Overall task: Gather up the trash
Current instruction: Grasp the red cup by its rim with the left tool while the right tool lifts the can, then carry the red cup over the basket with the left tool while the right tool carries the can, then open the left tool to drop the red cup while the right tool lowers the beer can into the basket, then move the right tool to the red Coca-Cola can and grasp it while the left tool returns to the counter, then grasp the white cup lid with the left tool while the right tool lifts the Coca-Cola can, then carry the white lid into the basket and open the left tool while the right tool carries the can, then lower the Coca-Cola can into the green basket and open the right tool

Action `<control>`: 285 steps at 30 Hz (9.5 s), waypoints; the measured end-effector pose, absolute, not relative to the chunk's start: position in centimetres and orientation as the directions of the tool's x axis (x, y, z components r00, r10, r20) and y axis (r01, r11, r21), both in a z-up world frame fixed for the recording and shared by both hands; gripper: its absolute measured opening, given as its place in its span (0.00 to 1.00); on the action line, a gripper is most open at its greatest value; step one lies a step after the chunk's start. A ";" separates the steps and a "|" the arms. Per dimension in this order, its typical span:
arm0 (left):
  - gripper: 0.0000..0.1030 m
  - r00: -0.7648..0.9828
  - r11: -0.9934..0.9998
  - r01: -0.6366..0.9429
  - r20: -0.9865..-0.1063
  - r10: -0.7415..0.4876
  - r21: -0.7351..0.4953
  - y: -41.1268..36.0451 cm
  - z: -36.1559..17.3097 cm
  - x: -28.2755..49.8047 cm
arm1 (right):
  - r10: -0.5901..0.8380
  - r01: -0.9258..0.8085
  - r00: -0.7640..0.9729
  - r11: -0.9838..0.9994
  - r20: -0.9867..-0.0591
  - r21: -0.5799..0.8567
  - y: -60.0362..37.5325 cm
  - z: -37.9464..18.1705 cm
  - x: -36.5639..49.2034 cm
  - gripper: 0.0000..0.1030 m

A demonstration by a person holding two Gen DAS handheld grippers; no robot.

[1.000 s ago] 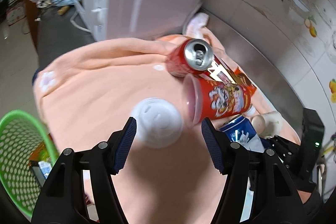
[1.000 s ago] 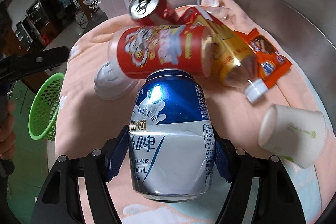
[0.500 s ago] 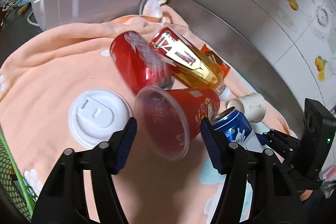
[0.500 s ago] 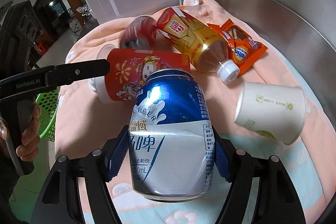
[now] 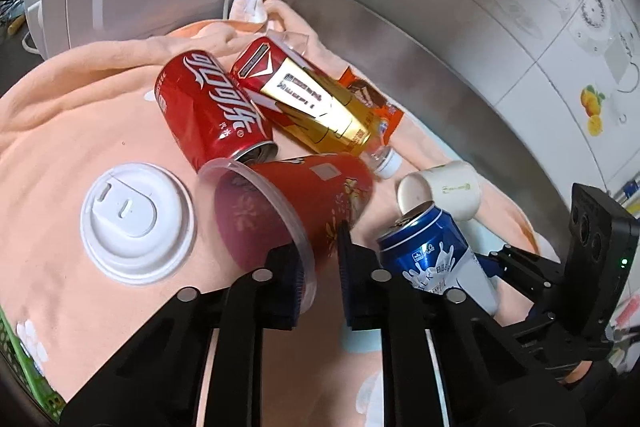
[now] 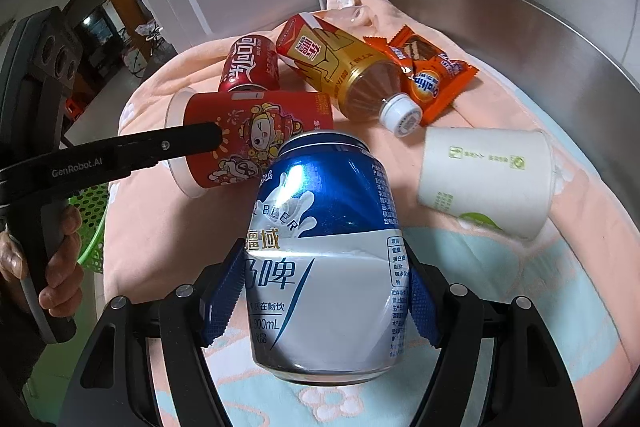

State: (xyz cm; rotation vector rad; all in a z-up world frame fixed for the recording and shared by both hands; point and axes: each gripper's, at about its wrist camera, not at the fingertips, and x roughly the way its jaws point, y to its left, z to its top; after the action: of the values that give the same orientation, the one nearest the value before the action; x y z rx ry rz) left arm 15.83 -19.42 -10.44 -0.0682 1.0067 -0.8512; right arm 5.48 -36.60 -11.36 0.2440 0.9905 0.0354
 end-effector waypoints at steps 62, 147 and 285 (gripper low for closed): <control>0.15 0.618 0.920 -0.196 -0.771 -0.153 -0.340 19.4 -9.9 10.5 | 0.488 -0.504 0.450 0.830 -0.748 0.239 -8.6 -5.2 13.6 0.68; 0.80 0.590 0.969 0.131 -0.769 -0.245 -0.208 2.6 -6.8 13.9 | 0.152 -0.059 0.462 0.988 -0.874 0.141 -29.0 -12.5 28.0 0.77; 0.83 0.602 0.936 -0.321 -0.794 0.083 -0.145 21.3 -8.5 8.3 | 0.582 -0.556 0.284 0.748 -0.762 0.364 2.0 -9.1 20.3 0.64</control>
State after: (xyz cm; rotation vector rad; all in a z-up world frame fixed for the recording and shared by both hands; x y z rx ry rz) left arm 8.26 21.31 -8.50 -0.2872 0.8969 0.2381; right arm 20.33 2.00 -9.11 0.0297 1.0324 0.7612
